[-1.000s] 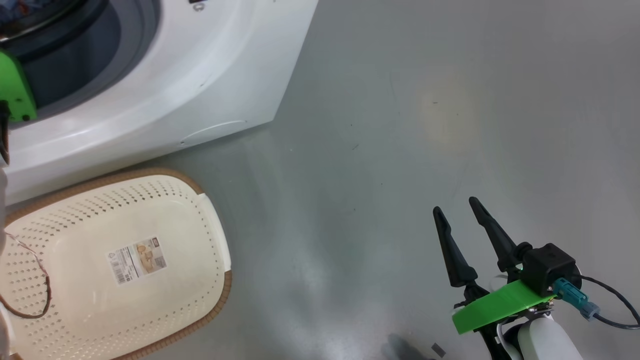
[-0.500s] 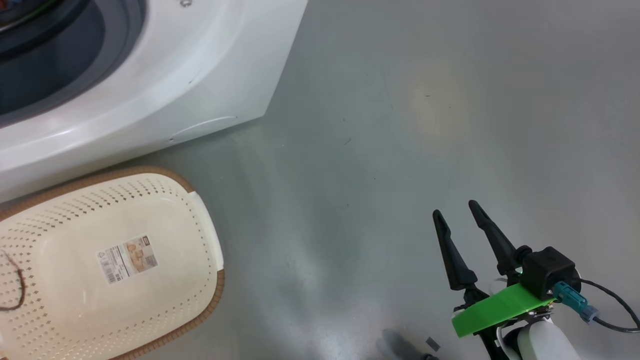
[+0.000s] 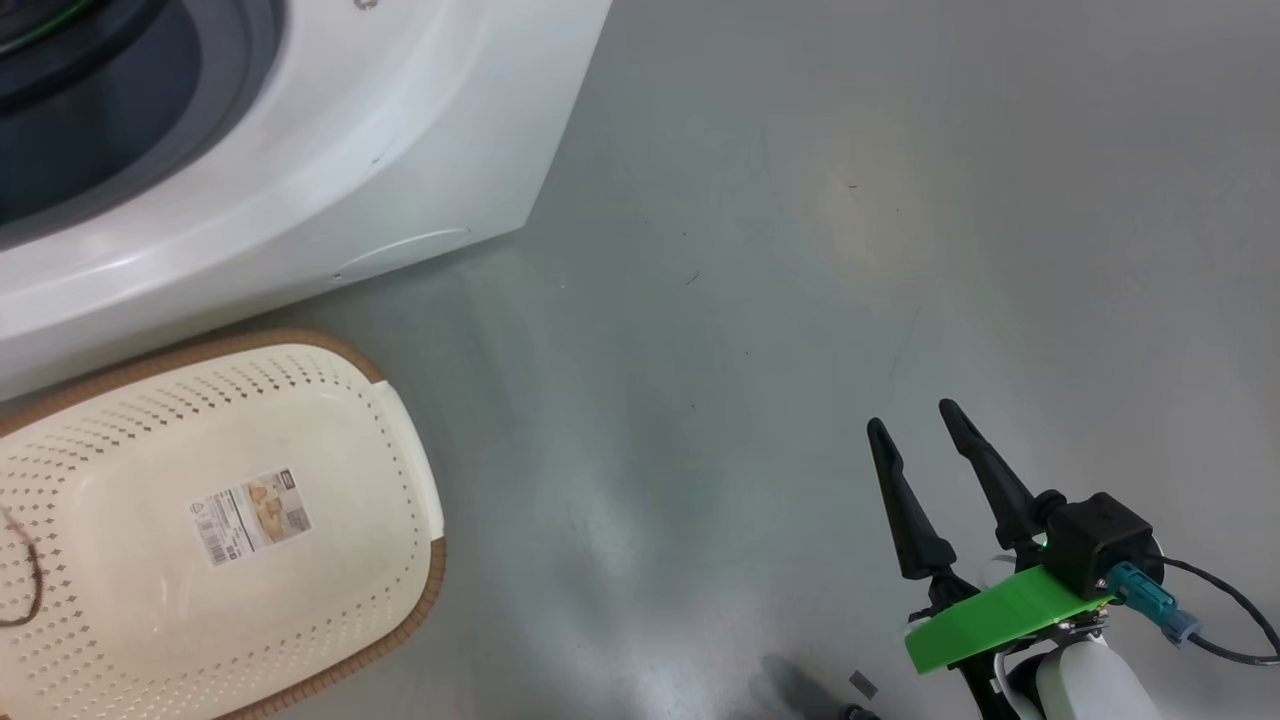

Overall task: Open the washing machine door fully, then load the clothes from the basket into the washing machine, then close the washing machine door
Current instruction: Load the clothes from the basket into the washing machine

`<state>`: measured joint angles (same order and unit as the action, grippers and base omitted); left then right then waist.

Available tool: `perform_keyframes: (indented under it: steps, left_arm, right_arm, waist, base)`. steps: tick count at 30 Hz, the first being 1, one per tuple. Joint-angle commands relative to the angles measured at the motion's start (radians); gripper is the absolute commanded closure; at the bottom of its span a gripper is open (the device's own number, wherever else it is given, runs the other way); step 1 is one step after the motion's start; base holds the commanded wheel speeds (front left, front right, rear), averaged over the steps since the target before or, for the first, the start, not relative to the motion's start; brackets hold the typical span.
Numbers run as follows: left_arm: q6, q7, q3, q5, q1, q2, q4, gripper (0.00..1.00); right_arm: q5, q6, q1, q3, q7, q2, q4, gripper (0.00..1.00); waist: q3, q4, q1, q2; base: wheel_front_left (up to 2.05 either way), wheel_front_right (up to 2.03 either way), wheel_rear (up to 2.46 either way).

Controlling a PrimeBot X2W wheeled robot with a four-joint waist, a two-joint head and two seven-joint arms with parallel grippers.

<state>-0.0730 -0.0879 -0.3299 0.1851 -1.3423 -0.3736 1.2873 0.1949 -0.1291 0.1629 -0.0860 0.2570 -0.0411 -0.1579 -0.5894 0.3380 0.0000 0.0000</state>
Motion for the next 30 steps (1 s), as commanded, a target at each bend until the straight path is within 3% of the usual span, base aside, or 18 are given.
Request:
perform_keyframes:
  steps: [1, 2, 3, 7, 30]
  left_arm:
    - [0.006, -0.004, 0.004, 0.004, -0.021, -0.037, -0.016, 0.62]
    - [0.008, -0.006, 0.002, 0.005, -0.022, -0.037, -0.015, 0.71]
    - [0.011, -0.007, 0.001, 0.006, -0.023, -0.037, -0.014, 0.88]
    - [0.018, -0.007, -0.005, 0.010, -0.026, -0.038, -0.012, 1.00]
    - [-0.003, 0.114, -0.018, 0.038, -0.090, -0.062, -0.019, 1.00]
  right_arm:
    - [0.009, -0.002, -0.022, -0.022, 0.005, -0.009, 0.022, 0.00]
    - [0.009, -0.002, -0.022, -0.021, 0.005, -0.009, 0.022, 0.00]
    - [0.010, -0.002, -0.022, -0.021, 0.005, -0.009, 0.022, 0.00]
    - [0.013, -0.002, -0.021, -0.022, 0.005, -0.009, 0.021, 0.00]
    - [0.038, -0.002, -0.030, -0.054, 0.005, -0.009, 0.024, 0.00]
  waist:
    - [-0.001, -0.001, 0.0000, 0.0000]
    - [-0.001, -0.001, 0.0000, 0.0000]
    - [-0.002, -0.001, 0.0000, 0.0000]
    - [-0.001, -0.002, 0.0000, 0.0000]
    - [-0.021, 0.049, 0.0000, 0.0000]
  base:
    - [0.00, 0.00, 0.00]
    - [0.00, 0.00, 0.00]
    - [0.00, 0.00, 0.00]
    - [0.00, 0.00, 0.00]
    - [0.00, 0.00, 0.00]
